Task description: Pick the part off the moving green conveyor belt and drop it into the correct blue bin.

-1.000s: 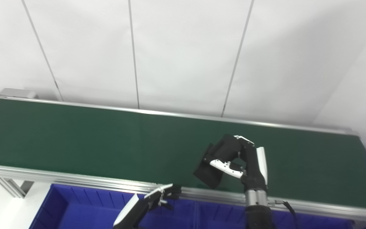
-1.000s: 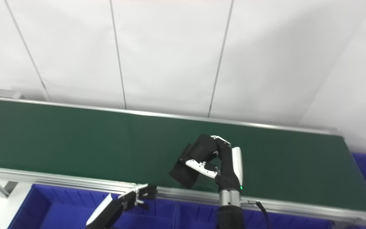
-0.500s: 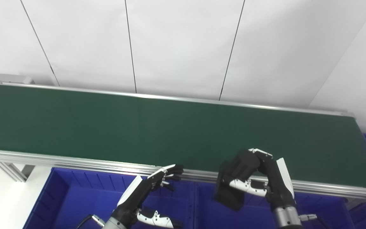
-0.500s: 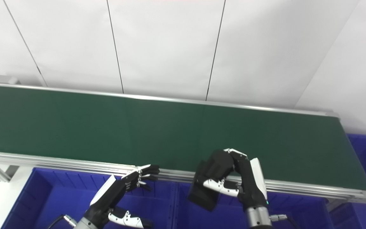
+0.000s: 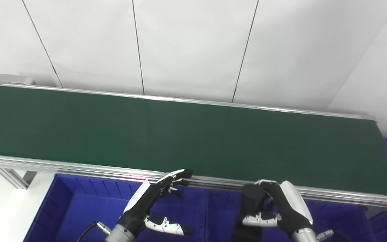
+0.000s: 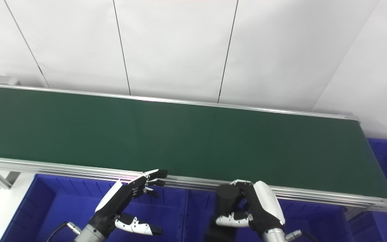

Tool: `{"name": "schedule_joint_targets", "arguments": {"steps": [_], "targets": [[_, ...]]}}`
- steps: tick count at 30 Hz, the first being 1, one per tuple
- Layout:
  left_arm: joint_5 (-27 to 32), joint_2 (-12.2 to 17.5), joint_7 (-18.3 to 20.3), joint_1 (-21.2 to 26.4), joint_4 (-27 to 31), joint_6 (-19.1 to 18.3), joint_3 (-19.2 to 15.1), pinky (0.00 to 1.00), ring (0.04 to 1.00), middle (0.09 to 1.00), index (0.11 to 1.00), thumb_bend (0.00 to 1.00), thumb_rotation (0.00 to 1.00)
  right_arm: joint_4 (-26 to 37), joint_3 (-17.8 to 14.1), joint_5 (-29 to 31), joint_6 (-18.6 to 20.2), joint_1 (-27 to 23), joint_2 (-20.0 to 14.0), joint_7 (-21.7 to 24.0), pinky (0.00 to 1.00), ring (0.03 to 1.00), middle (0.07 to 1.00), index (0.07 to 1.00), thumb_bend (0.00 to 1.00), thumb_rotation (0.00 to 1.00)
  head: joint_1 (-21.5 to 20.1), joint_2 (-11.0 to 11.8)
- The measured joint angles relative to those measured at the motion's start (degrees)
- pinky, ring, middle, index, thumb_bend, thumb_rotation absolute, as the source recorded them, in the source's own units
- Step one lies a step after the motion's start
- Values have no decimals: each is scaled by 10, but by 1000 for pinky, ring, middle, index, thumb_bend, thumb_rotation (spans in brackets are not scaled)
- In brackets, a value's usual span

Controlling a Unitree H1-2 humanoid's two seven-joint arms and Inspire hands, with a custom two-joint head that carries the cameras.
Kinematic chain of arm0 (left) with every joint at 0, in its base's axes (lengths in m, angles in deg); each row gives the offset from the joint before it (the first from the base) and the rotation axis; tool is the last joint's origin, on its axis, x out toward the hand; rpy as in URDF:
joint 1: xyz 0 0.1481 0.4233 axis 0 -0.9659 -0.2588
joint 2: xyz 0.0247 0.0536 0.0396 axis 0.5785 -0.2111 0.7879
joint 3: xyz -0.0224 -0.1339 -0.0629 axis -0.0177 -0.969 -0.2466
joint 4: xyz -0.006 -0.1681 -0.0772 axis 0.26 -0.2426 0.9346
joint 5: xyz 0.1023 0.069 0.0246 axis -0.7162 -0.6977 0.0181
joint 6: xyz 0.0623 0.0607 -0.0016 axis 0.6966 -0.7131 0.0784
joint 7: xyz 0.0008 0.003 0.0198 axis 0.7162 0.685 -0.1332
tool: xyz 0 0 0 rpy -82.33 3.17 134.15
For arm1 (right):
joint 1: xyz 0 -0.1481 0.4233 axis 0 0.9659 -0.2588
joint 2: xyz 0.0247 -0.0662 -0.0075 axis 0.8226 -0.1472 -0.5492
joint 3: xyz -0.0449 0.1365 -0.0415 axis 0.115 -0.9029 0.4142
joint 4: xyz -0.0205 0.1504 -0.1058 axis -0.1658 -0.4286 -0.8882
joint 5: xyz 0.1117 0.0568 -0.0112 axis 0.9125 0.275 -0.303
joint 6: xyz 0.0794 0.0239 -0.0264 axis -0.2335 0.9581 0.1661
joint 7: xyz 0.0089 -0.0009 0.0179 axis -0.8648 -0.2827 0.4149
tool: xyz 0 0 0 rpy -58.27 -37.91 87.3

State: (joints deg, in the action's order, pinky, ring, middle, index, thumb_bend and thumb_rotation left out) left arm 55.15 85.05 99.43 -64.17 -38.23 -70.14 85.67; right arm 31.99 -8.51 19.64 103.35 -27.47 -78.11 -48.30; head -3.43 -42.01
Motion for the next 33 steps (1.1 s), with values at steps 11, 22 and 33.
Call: {"name": "schedule_joint_targets", "arguments": {"steps": [11, 22, 33], "targets": [[-6, 1, 0, 0, 0, -3, 0, 641, 795, 859, 846, 904, 325, -3, 47, -112, 22, -4, -22, 58, 482, 508, 580, 537, 546, 0, -18, 11], [2, 1, 0, 0, -10, 5, -2, 638, 792, 857, 844, 896, 323, 0, 73, -190, -13, 14, -35, 15, 821, 892, 938, 881, 798, 25, -25, 17], [3, 3, 0, -2, -11, 9, -7, 653, 802, 854, 846, 883, 290, 10, 31, -99, -94, 74, 12, -105, 844, 977, 1000, 1000, 861, 125, -31, 20]]}}
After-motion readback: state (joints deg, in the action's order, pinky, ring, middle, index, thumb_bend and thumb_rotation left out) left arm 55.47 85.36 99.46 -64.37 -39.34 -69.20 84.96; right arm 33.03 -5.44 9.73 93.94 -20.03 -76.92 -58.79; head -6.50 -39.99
